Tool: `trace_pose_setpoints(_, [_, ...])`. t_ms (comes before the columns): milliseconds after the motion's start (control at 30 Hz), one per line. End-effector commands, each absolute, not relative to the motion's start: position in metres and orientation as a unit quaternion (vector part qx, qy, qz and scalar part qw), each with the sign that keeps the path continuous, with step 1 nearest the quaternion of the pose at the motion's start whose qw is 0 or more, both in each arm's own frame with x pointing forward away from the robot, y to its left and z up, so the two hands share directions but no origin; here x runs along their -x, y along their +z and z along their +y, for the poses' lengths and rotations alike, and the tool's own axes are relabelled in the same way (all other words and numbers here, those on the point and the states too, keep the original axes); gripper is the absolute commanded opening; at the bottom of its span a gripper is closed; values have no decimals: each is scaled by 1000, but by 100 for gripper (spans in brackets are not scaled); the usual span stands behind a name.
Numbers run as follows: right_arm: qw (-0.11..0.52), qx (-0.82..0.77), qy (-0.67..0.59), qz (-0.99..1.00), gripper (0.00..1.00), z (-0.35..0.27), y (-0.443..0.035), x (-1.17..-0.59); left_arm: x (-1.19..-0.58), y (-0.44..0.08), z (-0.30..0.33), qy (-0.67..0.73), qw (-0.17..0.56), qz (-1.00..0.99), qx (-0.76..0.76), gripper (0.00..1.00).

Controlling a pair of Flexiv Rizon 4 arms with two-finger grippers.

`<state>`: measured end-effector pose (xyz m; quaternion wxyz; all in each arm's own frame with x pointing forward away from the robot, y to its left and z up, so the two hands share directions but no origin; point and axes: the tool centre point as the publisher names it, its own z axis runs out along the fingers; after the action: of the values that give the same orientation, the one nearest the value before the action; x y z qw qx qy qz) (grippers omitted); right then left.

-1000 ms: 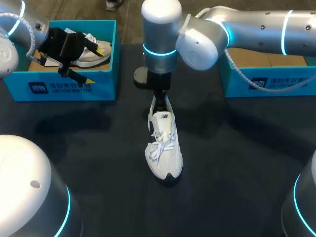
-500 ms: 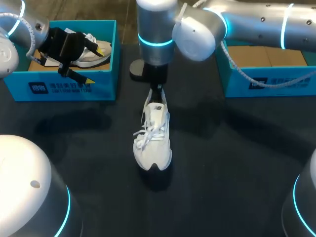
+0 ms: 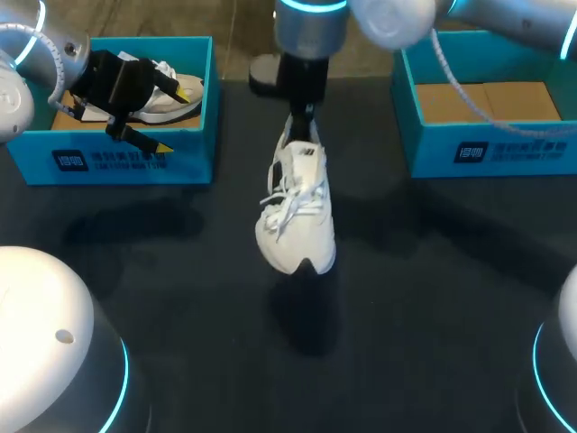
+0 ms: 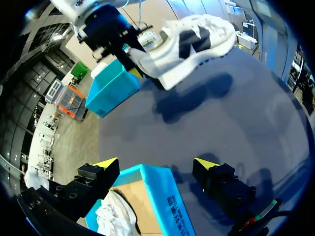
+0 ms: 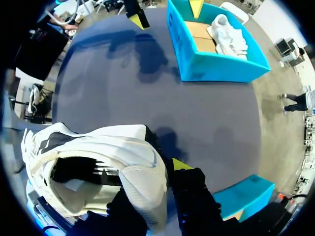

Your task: Take the shoe out of the shoebox, open the shoe tongue, remove and reinsert the insole, then place the shoe into the shoebox

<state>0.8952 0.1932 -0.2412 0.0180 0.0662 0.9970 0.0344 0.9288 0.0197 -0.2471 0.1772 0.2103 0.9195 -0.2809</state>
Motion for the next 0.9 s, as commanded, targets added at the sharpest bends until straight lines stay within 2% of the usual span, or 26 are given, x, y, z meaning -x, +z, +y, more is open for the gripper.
trace_pose_setpoints(33, [18,-59,17,998,0,192,-195,-898,-928,-247,19,-279,177,920,-210,100])
trace_pose_setpoints(233, [25,-58,8,998,0,189,-181,-902,-928,-247,19,-279,177,920,-210,100])
trace_pose_setpoints(900, [29,-60,11,998,0,189,-180,-902,-928,-247,19,-279,177,920,-210,100])
